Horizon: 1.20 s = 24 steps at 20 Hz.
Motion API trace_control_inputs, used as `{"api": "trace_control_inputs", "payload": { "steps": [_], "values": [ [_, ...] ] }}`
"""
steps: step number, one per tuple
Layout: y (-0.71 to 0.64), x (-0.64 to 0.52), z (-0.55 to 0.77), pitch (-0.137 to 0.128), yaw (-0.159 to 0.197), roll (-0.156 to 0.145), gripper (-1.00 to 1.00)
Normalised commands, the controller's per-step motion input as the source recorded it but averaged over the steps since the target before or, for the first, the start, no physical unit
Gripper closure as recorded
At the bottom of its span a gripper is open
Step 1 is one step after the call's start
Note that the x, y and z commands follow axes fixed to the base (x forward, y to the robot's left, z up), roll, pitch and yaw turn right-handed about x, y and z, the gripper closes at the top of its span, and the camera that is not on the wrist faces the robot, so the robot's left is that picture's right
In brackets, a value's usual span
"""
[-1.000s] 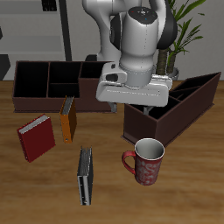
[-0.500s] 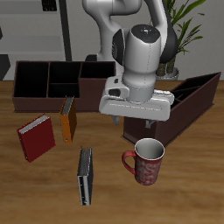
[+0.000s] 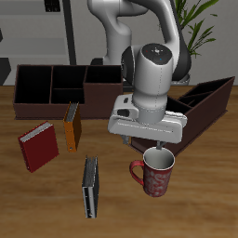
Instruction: Place the red mug into the left desk caddy's right compartment
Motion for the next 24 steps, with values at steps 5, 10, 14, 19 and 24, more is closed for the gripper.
{"api": "trace_control_inputs", "payload": {
  "steps": [5, 10, 14, 19, 24],
  "values": [
    [0.12, 0.09, -0.30, 0.040, -0.001, 0.021, -1.00],
    [0.07, 0.10, -0.35, 0.049, -0.017, 0.009, -1.00],
    [0.06, 0.00, -0.26, 0.047, -0.032, 0.031, 1.00],
    [0.05, -0.06, -0.06, 0.017, -0.011, 0.017, 1.00],
    [0.01, -0.03, 0.11, 0.000, -0.015, 0.003, 1.00]
  ]
}}
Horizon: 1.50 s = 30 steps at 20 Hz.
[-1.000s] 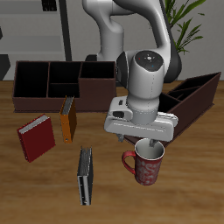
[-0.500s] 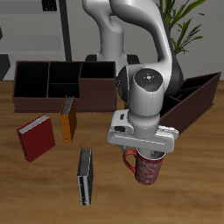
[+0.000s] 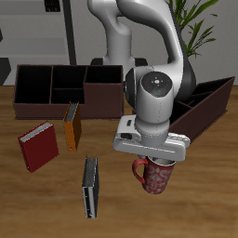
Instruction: Place the red mug into the left desk caddy's right compartment
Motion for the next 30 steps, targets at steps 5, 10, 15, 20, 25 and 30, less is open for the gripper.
{"api": "trace_control_inputs", "payload": {
  "steps": [5, 10, 15, 20, 25, 30],
  "values": [
    [-0.04, -0.04, 0.16, -0.020, 0.007, 0.000, 1.00],
    [-0.29, -0.31, 0.93, -0.105, 0.013, -0.033, 1.00],
    [-0.25, -0.30, 0.73, -0.080, 0.015, -0.034, 1.00],
    [-0.32, -0.31, 0.58, -0.033, 0.011, -0.036, 1.00],
    [-0.32, -0.44, 0.56, -0.020, 0.036, -0.024, 1.00],
    [-0.18, -0.49, 0.53, -0.029, 0.042, -0.019, 1.00]
  ]
}}
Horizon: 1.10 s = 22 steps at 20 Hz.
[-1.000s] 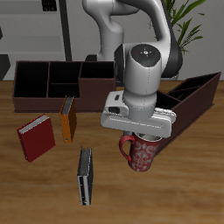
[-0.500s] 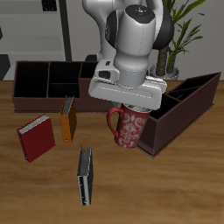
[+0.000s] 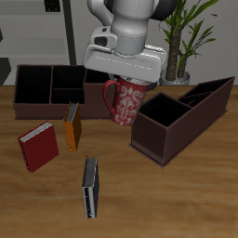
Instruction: Place the red mug into the left desk caddy's right compartment
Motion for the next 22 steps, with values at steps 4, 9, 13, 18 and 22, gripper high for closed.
{"api": "trace_control_inputs", "payload": {
  "steps": [4, 9, 13, 18, 22],
  "values": [
    [0.02, -0.45, 0.30, 0.002, 0.041, 0.007, 1.00],
    [0.16, -0.45, 0.16, 0.008, 0.035, 0.019, 1.00],
    [0.28, -0.48, 0.21, -0.019, 0.067, 0.051, 1.00],
    [0.36, -0.26, 0.09, -0.013, 0.033, 0.069, 1.00],
    [0.39, -0.09, -0.07, 0.012, 0.016, 0.043, 1.00]
  ]
}}
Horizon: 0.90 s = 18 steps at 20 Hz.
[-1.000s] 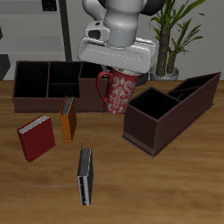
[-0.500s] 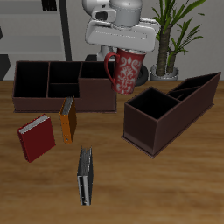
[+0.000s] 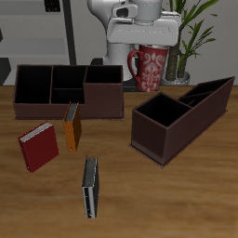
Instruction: Place the red mug into the left desk caddy's right compartment
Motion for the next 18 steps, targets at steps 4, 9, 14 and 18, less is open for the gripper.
{"api": "trace_control_inputs", "payload": {
  "steps": [4, 9, 14, 18],
  "values": [
    [0.27, 0.03, 0.00, 0.012, 0.003, 0.009, 1.00],
    [0.28, 0.04, -0.05, 0.007, 0.021, 0.025, 1.00],
    [0.20, 0.13, -0.15, 0.035, 0.015, 0.026, 1.00],
    [-0.05, 0.14, -0.18, 0.033, 0.007, -0.011, 1.00]
  ]
}}
